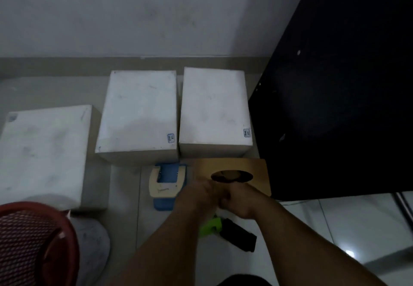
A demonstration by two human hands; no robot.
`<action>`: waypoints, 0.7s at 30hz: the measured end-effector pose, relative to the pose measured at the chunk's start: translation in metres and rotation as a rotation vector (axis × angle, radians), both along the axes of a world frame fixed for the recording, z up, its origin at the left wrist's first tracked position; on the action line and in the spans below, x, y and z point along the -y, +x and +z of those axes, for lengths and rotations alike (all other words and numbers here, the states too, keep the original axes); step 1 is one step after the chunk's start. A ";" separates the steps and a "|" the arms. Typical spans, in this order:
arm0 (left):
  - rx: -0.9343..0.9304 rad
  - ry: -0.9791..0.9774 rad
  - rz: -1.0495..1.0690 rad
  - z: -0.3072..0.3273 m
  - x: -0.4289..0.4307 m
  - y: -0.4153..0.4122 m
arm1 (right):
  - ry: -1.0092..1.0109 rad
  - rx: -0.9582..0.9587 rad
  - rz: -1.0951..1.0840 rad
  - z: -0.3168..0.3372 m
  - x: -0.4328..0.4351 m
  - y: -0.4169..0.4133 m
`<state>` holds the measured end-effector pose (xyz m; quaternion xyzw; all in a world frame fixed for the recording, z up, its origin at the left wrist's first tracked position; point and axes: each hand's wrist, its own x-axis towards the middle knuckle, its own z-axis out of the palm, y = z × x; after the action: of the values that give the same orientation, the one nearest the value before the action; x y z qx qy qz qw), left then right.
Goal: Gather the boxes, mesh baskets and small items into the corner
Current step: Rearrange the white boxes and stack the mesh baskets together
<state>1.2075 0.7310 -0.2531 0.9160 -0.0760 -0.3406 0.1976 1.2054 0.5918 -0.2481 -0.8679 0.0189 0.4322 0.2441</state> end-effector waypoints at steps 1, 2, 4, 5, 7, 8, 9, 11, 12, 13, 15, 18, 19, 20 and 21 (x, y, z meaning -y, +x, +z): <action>0.059 0.016 -0.008 0.013 -0.002 0.007 | 0.025 0.075 -0.045 0.013 -0.003 0.005; 0.129 0.034 -0.023 0.024 -0.004 0.013 | 0.025 0.150 -0.074 0.024 -0.005 0.009; 0.266 0.055 -0.055 0.041 -0.011 0.028 | -0.034 0.286 -0.117 0.045 -0.008 0.021; 0.322 0.074 -0.075 0.048 -0.013 0.038 | -0.076 0.349 -0.130 0.053 -0.009 0.029; 0.430 0.152 -0.155 0.058 -0.019 0.058 | -0.146 0.473 -0.094 0.059 -0.010 0.044; 0.487 0.200 -0.206 0.058 -0.022 0.067 | -0.183 0.507 -0.050 0.059 -0.011 0.051; 0.526 0.248 -0.251 0.058 -0.024 0.073 | -0.222 0.515 -0.014 0.055 -0.010 0.057; 0.540 0.332 -0.308 0.052 -0.029 0.084 | -0.282 0.507 0.054 0.046 -0.011 0.068; 0.518 0.366 -0.322 0.046 -0.031 0.088 | -0.303 0.488 0.080 0.040 -0.012 0.071; 0.482 0.400 -0.330 0.039 -0.033 0.092 | -0.315 0.472 0.095 0.034 -0.012 0.075; 0.401 0.447 -0.363 0.028 -0.035 0.095 | -0.325 0.435 0.110 0.024 -0.013 0.077; 0.335 0.498 -0.425 0.014 -0.040 0.097 | -0.319 0.369 0.094 0.010 -0.018 0.075; 0.336 0.504 -0.434 0.010 -0.041 0.097 | -0.311 0.348 0.071 0.007 -0.019 0.074; 0.343 0.497 -0.432 0.008 -0.041 0.097 | -0.303 0.327 0.053 0.004 -0.020 0.073; 0.352 0.479 -0.422 0.006 -0.040 0.097 | -0.296 0.308 0.039 0.001 -0.021 0.073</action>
<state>1.3040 0.7710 -0.2469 0.9452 -0.2140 -0.2192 -0.1132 1.2781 0.6124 -0.2472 -0.9503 0.0280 0.2916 0.1055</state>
